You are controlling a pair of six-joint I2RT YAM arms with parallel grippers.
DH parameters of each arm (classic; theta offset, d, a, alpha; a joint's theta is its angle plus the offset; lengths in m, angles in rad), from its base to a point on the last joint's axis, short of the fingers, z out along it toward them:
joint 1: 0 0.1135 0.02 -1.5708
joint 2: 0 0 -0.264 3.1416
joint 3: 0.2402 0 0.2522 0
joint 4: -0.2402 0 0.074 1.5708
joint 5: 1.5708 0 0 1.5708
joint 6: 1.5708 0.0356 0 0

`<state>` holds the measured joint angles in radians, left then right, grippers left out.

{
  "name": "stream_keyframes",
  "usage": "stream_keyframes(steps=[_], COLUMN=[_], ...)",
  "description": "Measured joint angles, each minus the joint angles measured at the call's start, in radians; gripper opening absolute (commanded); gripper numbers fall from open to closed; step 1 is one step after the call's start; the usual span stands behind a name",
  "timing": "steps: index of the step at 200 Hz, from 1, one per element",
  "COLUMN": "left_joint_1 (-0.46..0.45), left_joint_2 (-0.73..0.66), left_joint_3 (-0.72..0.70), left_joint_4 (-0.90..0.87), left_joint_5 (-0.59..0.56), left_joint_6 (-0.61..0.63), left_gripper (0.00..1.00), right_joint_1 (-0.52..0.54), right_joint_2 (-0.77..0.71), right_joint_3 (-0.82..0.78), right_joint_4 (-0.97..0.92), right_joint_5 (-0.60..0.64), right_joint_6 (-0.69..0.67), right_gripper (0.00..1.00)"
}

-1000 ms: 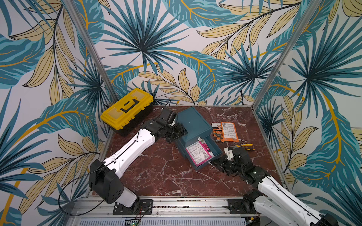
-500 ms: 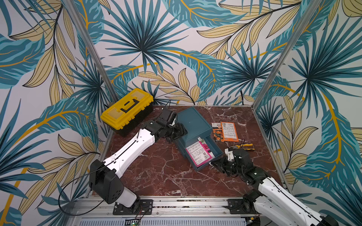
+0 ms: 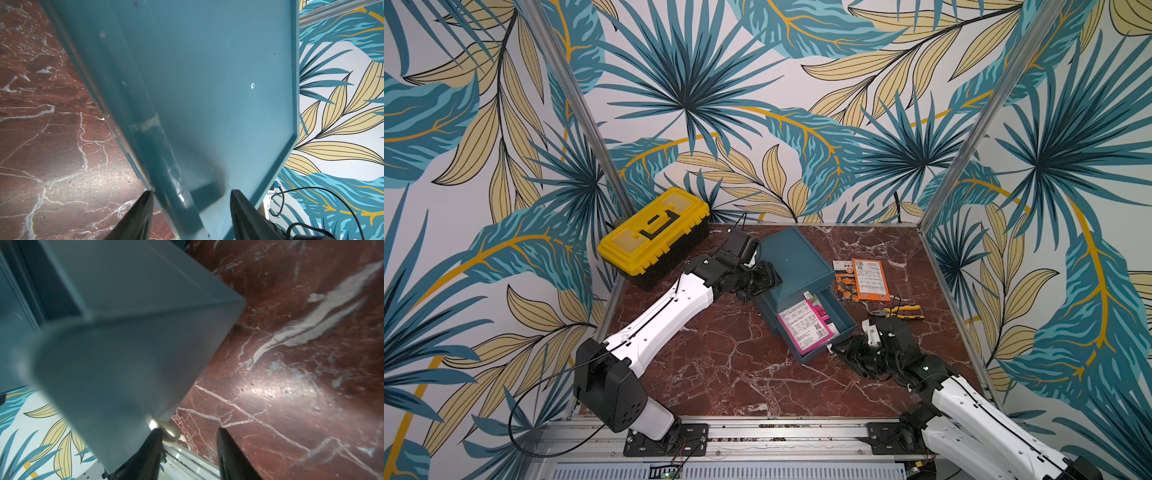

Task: Take the seed bags out of the drawer
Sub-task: Open the drawer in the storage box.

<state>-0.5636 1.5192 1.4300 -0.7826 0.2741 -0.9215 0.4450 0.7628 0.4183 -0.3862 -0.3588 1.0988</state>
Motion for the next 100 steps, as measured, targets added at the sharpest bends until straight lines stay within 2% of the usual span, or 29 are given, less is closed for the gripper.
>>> stream_keyframes(steps=[44, 77, 100], left_joint_1=[-0.001, -0.001, -0.001], left_joint_2=[0.005, 0.008, 0.008], left_joint_3=[0.000, 0.000, 0.000], left_joint_4=[0.002, 0.003, 0.003], left_joint_5=[0.000, 0.000, 0.000], left_joint_6=[-0.003, -0.003, -0.004], left_gripper=[0.63, 0.63, 0.63], right_joint_1=[0.000, 0.000, 0.000], right_joint_2=[-0.076, -0.093, -0.047], right_joint_3=[0.083, 0.243, 0.377], right_joint_4=[-0.217, -0.386, -0.446], right_joint_5=[0.068, 0.148, 0.180], right_joint_6=[-0.092, -0.199, -0.296], right_gripper=[0.55, 0.55, 0.52])
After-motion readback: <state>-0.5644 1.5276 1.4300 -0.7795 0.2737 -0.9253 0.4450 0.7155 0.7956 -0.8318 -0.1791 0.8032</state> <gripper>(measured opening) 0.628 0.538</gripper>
